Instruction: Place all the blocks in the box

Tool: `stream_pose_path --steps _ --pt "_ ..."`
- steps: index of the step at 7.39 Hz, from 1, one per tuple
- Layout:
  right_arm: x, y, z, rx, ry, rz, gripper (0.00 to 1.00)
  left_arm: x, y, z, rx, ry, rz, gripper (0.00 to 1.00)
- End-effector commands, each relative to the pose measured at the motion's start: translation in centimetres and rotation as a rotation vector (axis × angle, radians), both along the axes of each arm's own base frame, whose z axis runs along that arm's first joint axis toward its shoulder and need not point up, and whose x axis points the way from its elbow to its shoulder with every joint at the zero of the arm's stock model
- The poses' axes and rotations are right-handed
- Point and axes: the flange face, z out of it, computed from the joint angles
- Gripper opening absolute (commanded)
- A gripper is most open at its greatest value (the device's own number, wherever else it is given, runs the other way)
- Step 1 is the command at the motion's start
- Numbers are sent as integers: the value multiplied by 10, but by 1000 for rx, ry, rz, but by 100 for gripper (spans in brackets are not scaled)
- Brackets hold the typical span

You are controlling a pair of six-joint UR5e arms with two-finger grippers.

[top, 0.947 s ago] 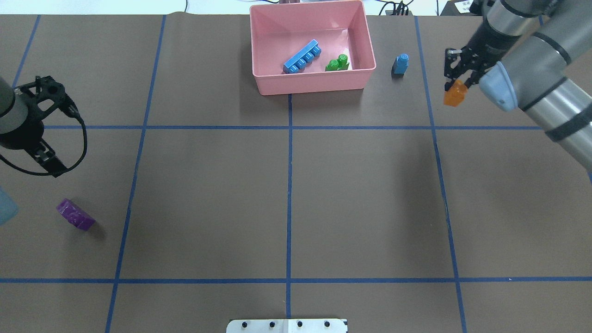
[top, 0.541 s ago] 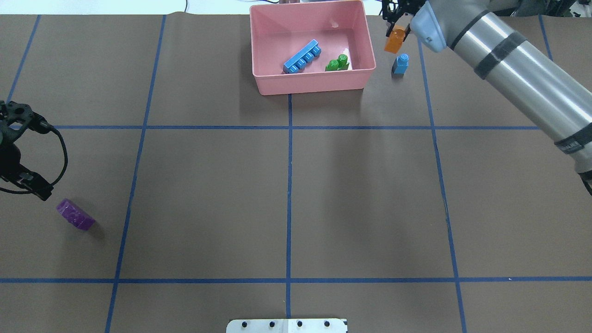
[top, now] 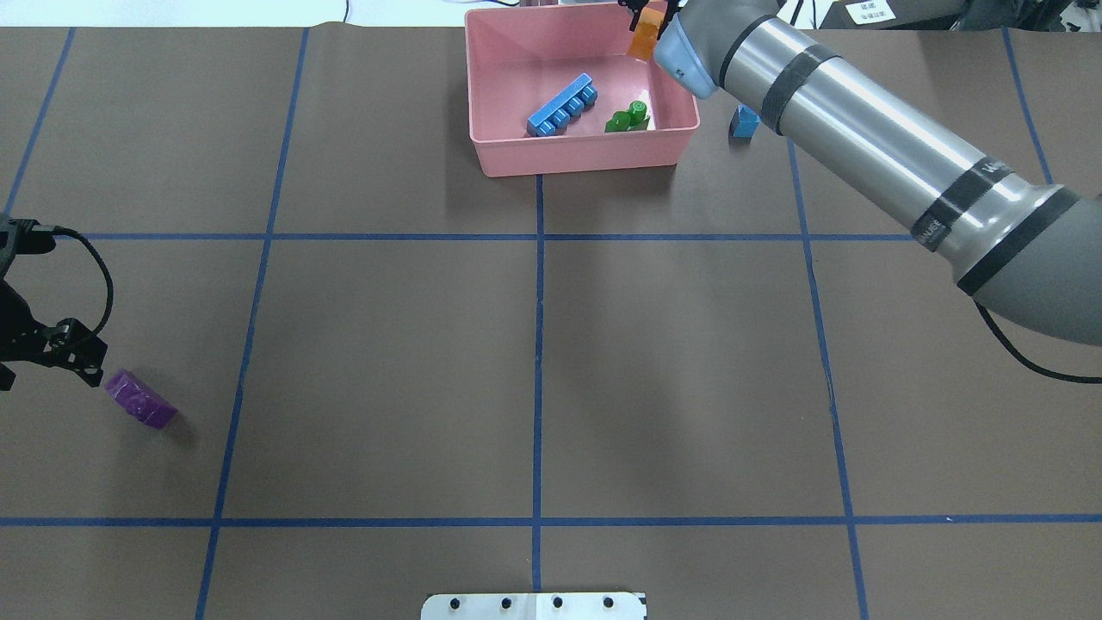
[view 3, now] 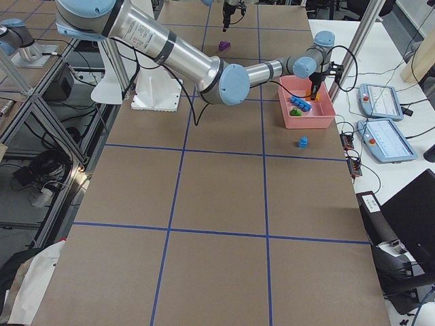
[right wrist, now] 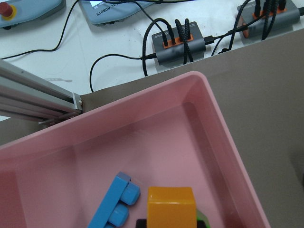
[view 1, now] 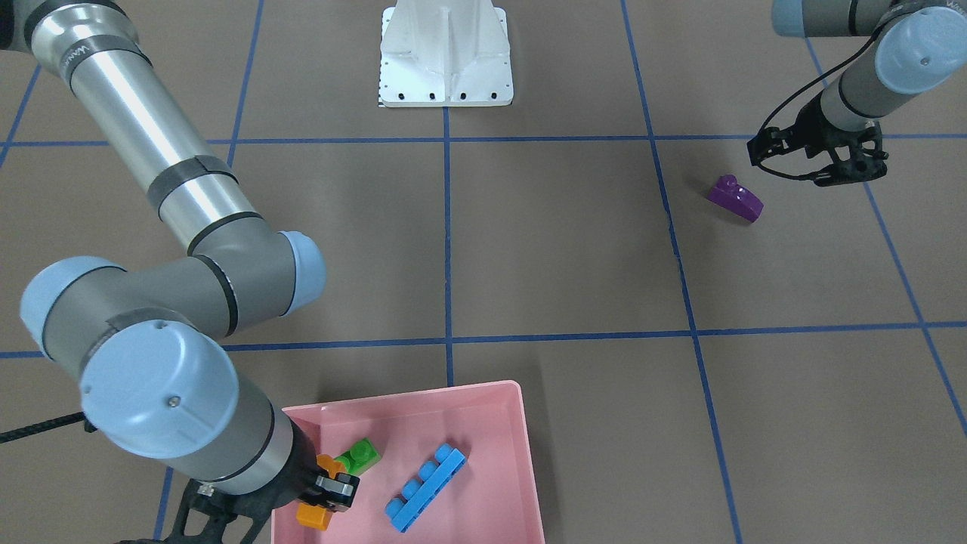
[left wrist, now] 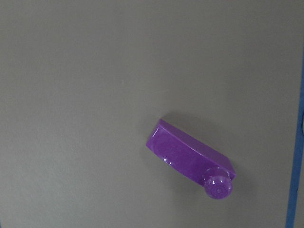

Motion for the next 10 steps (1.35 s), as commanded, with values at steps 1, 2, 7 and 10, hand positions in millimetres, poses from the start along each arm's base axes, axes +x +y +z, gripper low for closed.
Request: stream_pose_path --steps 1,2,7,10 --pt "-27 7 -3 26 21 9 6 1 0 1 -108 -16 -178 97" --pt "-31 9 0 25 31 19 99 10 -9 20 -152 5 -282 97" --pt "-21 9 -14 53 11 32 100 30 -17 53 -338 38 -586 97" --pt "49 -19 50 1 27 44 100 70 6 55 -341 1 -576 95"
